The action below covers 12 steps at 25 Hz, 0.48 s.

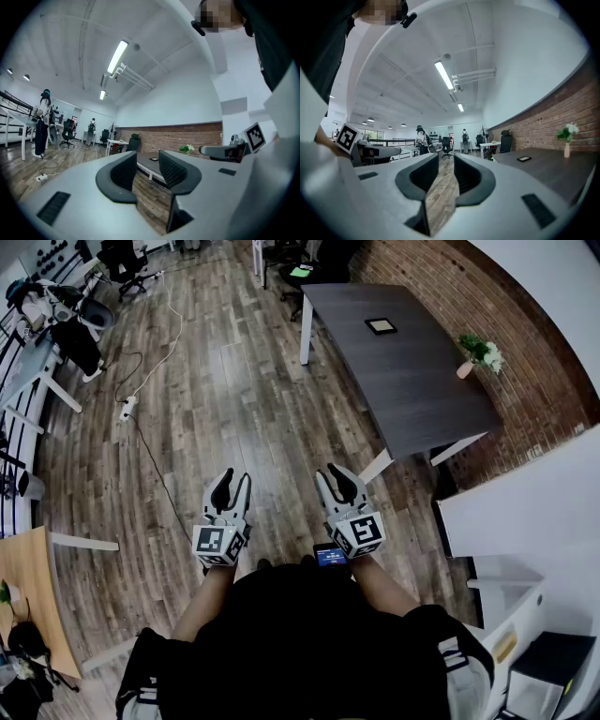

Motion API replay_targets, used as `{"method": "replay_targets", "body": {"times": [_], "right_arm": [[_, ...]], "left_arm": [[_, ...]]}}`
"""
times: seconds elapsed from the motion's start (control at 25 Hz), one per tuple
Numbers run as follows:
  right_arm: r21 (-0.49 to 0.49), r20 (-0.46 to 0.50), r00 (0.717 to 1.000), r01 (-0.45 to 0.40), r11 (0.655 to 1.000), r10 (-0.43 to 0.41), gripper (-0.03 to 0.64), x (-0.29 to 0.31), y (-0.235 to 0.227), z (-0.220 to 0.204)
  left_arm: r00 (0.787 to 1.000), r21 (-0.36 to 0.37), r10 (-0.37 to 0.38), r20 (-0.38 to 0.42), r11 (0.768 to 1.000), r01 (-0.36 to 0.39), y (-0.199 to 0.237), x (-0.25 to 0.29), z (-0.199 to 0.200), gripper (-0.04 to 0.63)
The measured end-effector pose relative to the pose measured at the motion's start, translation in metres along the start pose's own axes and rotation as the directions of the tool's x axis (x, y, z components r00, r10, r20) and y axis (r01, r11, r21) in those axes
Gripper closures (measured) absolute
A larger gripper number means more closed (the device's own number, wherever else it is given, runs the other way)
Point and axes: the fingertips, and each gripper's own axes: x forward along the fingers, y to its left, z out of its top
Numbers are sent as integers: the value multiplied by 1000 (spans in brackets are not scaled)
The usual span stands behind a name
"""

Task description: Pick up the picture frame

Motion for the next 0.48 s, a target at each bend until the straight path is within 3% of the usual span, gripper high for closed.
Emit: {"method": "replay_targets", "body": {"times": [0.48], "right_arm": [[0,-33,999,18,1000,-18,525,5,-8,-8]], "left_arm": [[999,-6,-28,-32,1000,28,-9,2,-7,462]]}}
